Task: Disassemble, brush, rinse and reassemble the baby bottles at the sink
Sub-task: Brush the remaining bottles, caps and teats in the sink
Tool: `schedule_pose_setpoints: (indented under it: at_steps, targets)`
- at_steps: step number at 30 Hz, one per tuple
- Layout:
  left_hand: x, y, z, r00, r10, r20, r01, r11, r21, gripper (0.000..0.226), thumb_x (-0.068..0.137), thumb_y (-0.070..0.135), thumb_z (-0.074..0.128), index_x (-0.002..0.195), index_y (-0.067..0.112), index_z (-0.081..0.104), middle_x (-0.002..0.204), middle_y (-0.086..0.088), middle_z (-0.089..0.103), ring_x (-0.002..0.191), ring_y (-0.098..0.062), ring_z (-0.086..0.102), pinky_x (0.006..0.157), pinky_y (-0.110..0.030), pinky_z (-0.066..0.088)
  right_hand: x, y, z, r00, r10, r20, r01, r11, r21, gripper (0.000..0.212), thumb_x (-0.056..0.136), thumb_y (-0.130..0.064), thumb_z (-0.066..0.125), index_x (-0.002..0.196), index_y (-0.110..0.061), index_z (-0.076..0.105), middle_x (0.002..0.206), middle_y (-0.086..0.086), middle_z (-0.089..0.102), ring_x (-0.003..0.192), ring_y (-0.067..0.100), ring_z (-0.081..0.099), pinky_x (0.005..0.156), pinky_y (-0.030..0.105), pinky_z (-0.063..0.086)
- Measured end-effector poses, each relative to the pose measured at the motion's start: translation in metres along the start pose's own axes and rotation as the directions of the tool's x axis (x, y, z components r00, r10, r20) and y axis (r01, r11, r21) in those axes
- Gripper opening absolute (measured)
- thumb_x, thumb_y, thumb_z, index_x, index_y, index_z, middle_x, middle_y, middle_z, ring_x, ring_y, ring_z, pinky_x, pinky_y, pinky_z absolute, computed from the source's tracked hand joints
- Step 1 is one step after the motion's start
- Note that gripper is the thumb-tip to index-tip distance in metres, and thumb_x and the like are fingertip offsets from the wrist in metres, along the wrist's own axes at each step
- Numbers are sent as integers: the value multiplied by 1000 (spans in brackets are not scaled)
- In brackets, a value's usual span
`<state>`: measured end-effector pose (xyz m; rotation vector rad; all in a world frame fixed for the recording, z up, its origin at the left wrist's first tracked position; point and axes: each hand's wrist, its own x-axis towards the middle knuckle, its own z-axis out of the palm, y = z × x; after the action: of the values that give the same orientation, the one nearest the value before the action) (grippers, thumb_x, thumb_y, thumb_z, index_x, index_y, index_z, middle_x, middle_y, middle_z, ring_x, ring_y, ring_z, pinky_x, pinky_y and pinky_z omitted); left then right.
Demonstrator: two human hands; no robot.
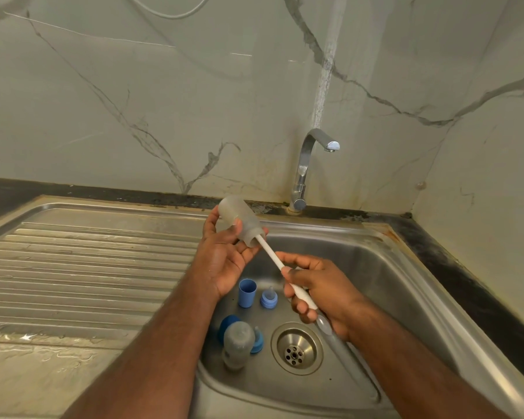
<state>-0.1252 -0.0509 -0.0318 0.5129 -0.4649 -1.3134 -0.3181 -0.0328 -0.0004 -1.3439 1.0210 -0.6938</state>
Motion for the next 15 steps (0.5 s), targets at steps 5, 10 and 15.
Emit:
schedule_pose_setpoints:
  at_steps: [5, 10, 15]
  targets:
    - [0, 3, -6, 998, -53, -25, 51, 995, -82, 59, 89, 11, 62, 145, 25, 49, 141, -26, 50, 120, -52, 61, 98, -60, 53, -3, 2, 8, 998, -29, 48, 33, 996, -79, 37, 101, -12, 54, 132, -32, 61, 74, 9, 64, 48, 15, 49, 41, 24, 40]
    - [0, -2, -1, 957, -162, -239, 180, 982, 54, 56, 94, 35, 67, 140, 10, 46, 131, -25, 59, 107, -44, 70, 93, -56, 57, 6, 11, 3, 989, -127, -74, 78, 882, -464, 43, 101, -21, 57, 139, -42, 53, 80, -4, 66, 52, 9, 54, 49, 22, 46]
    - [2, -13, 3, 906, -116, -408, 276, 892, 358, 64, 86, 50, 76, 133, 17, 48, 120, -24, 63, 101, -39, 71, 84, -46, 63, 6, 15, 0, 966, -246, -80, 116, 690, -715, 46, 100, -22, 54, 142, -40, 52, 108, -20, 65, 76, -1, 57, 72, 15, 47]
